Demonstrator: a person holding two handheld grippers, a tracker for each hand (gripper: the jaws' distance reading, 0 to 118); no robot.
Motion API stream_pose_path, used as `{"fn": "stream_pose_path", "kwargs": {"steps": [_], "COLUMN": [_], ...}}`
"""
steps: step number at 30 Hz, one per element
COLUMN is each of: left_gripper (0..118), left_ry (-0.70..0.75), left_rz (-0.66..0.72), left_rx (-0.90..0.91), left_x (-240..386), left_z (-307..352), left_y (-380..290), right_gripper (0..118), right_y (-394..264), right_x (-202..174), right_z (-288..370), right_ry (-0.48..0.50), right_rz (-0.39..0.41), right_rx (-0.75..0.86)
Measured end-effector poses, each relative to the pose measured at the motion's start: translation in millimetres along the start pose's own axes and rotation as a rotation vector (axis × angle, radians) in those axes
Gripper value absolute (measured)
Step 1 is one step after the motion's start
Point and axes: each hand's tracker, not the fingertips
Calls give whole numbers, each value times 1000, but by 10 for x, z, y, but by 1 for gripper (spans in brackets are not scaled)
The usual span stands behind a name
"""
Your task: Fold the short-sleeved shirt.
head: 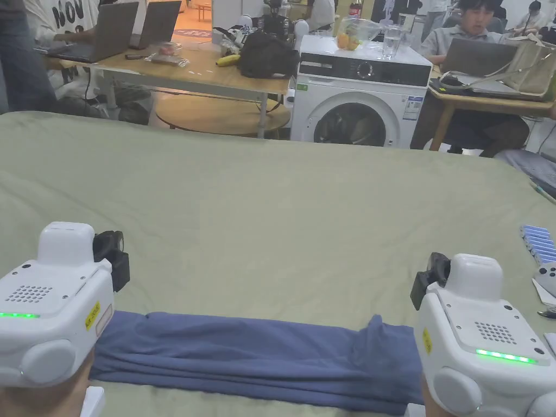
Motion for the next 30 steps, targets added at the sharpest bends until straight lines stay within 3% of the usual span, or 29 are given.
{"fn": "stream_pose_path", "kwargs": {"steps": [1,2,9,16,18,20,22,24,30], "left_gripper": [3,2,0,0,7,21,49,64,65], "left_ry": [-3,-6,-4,-144,-219,-264,-294,-368,-480], "left_rz": [-1,-1,35,267,356,450,497,542,701], "left_rx": [7,12,-39,-312,-405,-480,-530,-610,-847], "left_x": [2,-2,-216,-879,-1094,-1313,-1449,-1601,-1810], "left_z": [13,26,77,80,3,-106,-189,-345,-751], "left_y": [-1,1,37,-83,-170,-299,-398,-522,-930], "right_gripper": [0,0,0,0,0,0,0,0,0], "right_y": [9,17,36,18,-5,-23,-44,-64,-113], "right_x": [-37,-77,-331,-632,-728,-832,-905,-969,-1057], "right_z": [12,15,-38,-114,-138,-158,-172,-192,-242], "right_ry": [4,-1,-4,67,85,99,123,138,159], "right_rz": [2,9,26,44,67,89,101,111,126], "right_rx": [15,18,21,-30,-35,-42,-50,-61,-95]}}
